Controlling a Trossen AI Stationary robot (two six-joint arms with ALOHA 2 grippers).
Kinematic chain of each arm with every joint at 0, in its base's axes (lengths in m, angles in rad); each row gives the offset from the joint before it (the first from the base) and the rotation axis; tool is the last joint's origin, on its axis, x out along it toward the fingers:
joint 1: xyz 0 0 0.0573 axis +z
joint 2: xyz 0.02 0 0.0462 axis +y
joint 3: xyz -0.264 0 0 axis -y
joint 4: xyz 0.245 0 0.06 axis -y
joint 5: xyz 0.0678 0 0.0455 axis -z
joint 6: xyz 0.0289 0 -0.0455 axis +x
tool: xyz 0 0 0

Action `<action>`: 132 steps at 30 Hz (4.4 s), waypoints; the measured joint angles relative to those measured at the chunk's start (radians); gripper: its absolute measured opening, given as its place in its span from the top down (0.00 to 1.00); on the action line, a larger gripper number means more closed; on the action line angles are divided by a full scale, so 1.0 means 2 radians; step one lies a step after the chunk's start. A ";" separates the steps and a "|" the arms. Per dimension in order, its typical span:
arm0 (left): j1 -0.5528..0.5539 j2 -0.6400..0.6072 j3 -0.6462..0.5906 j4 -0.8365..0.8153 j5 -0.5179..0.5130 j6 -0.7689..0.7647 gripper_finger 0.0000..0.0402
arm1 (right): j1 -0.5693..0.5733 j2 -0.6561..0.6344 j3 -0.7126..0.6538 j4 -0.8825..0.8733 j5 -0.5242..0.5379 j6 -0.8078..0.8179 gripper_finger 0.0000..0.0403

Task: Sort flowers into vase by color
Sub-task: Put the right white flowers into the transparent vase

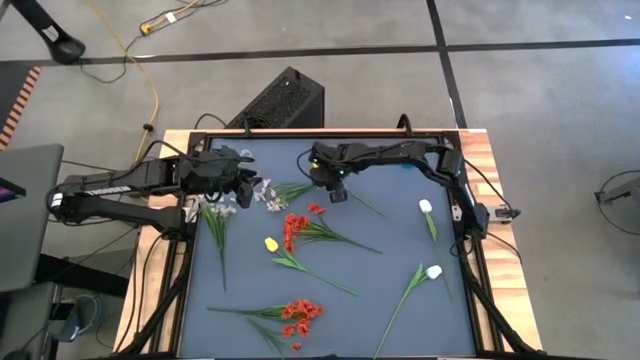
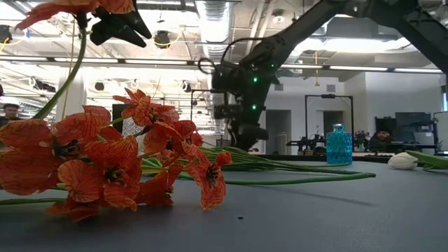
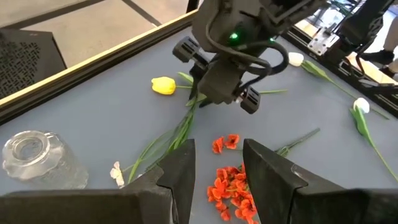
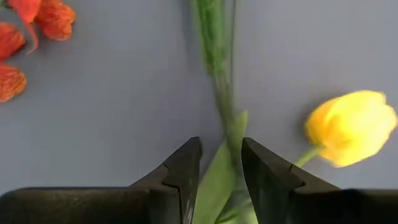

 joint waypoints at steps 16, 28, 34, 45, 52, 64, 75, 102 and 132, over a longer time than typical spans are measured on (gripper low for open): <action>0.000 -0.007 0.000 -0.008 0.007 0.001 0.69 | 0.023 -0.051 0.000 0.014 0.050 0.039 0.93; 0.000 -0.083 0.000 0.036 0.037 0.049 0.69 | -0.006 -0.186 0.000 -0.084 -0.090 0.186 0.93; -0.015 -0.126 -0.038 0.128 0.049 0.078 0.69 | -0.011 -0.236 0.000 -0.036 -0.114 0.283 0.93; -0.060 -0.138 -0.297 0.646 0.103 -0.025 0.69 | 0.042 -0.310 -0.126 0.360 -0.140 0.467 0.93; -0.062 -0.074 -0.316 0.751 0.106 -0.013 0.69 | 0.083 -0.269 -0.145 0.537 -0.192 0.568 0.93; -0.061 0.068 -0.204 0.743 0.128 0.060 0.66 | 0.118 -0.248 -0.144 0.625 -0.200 0.591 0.92; -0.022 0.087 -0.141 0.645 0.260 0.056 0.49 | 0.118 -0.248 -0.144 0.611 -0.242 0.590 0.92; 0.012 0.041 -0.141 0.607 0.181 0.083 0.48 | 0.117 -0.248 -0.144 0.486 -0.162 0.564 0.92; 0.049 -0.049 -0.142 0.447 0.135 0.168 1.00 | 0.110 -0.255 -0.144 0.458 -0.207 0.581 0.28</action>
